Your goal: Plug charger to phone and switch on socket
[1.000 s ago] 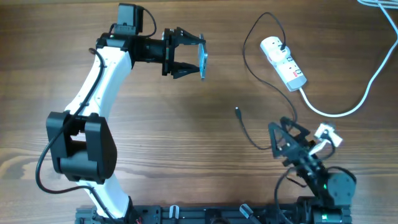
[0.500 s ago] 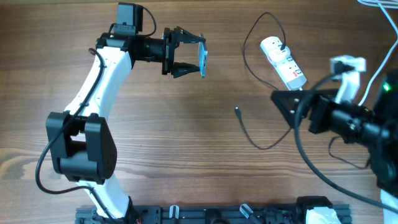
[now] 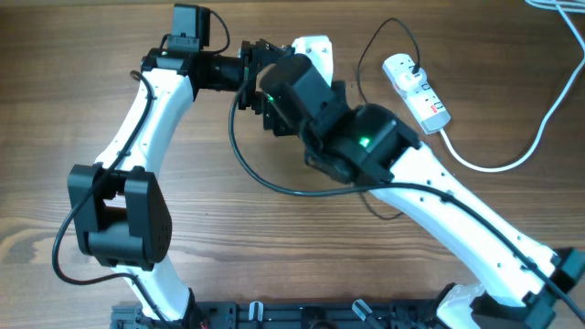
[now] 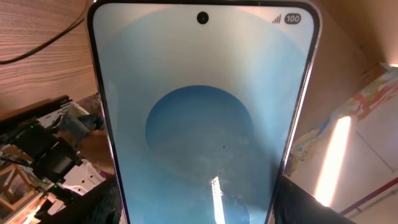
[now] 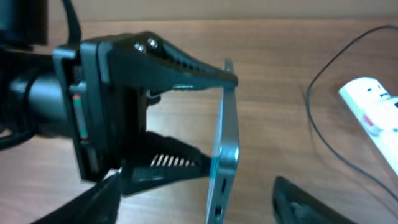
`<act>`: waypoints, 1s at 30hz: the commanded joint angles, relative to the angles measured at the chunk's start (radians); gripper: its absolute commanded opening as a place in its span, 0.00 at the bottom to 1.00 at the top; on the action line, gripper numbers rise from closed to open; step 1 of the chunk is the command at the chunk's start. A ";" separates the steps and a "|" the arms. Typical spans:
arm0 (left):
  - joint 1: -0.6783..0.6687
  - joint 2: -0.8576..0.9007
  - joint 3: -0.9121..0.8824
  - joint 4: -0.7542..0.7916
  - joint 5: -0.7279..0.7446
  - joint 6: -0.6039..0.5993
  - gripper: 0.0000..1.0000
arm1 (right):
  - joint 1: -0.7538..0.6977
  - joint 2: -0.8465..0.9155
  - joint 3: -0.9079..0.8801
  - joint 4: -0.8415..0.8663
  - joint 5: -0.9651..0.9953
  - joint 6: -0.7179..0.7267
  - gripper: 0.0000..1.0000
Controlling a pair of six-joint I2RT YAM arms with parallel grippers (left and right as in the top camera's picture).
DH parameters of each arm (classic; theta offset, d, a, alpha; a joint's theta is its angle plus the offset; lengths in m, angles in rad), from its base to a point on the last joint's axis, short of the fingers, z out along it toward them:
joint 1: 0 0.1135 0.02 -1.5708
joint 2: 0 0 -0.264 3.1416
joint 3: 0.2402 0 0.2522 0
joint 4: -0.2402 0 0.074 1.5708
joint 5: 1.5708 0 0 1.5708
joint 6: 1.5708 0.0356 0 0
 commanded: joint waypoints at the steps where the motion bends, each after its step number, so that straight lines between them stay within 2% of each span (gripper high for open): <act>1: 0.006 -0.031 0.005 0.003 0.027 0.005 0.70 | -0.011 0.018 0.028 0.026 0.067 0.010 0.67; 6: 0.006 -0.031 0.005 0.003 0.027 0.005 0.70 | -0.011 0.078 0.028 0.027 0.115 0.015 0.67; 11: 0.006 -0.031 0.005 0.003 0.027 0.005 0.70 | -0.014 0.081 0.028 0.033 0.116 0.018 0.53; 17: 0.006 -0.031 0.005 0.003 0.027 0.005 0.70 | -0.016 0.081 0.028 0.037 0.115 0.041 0.31; 18: 0.006 -0.031 0.005 0.003 0.027 0.005 0.70 | -0.016 0.081 0.028 0.034 0.115 0.041 0.23; 19: 0.006 -0.031 0.005 0.003 0.027 0.005 0.70 | -0.016 0.081 0.028 0.033 0.115 0.041 0.20; 21: 0.006 -0.031 0.005 0.003 0.027 0.005 0.70 | -0.016 0.081 0.028 0.031 0.115 0.041 0.05; 22: 0.006 -0.031 0.005 0.003 0.027 0.005 0.70 | -0.016 0.081 0.028 0.031 0.115 0.048 0.05; 24: 0.006 -0.031 0.005 0.003 0.027 0.005 0.71 | -0.016 0.080 0.029 0.030 0.133 0.115 0.05; 26: 0.007 -0.031 0.005 0.003 0.027 0.004 0.77 | -0.016 0.075 0.029 0.030 0.169 0.222 0.05; 30: 0.017 -0.031 0.005 0.003 0.026 0.004 0.88 | -0.017 0.053 0.029 0.023 0.265 0.560 0.05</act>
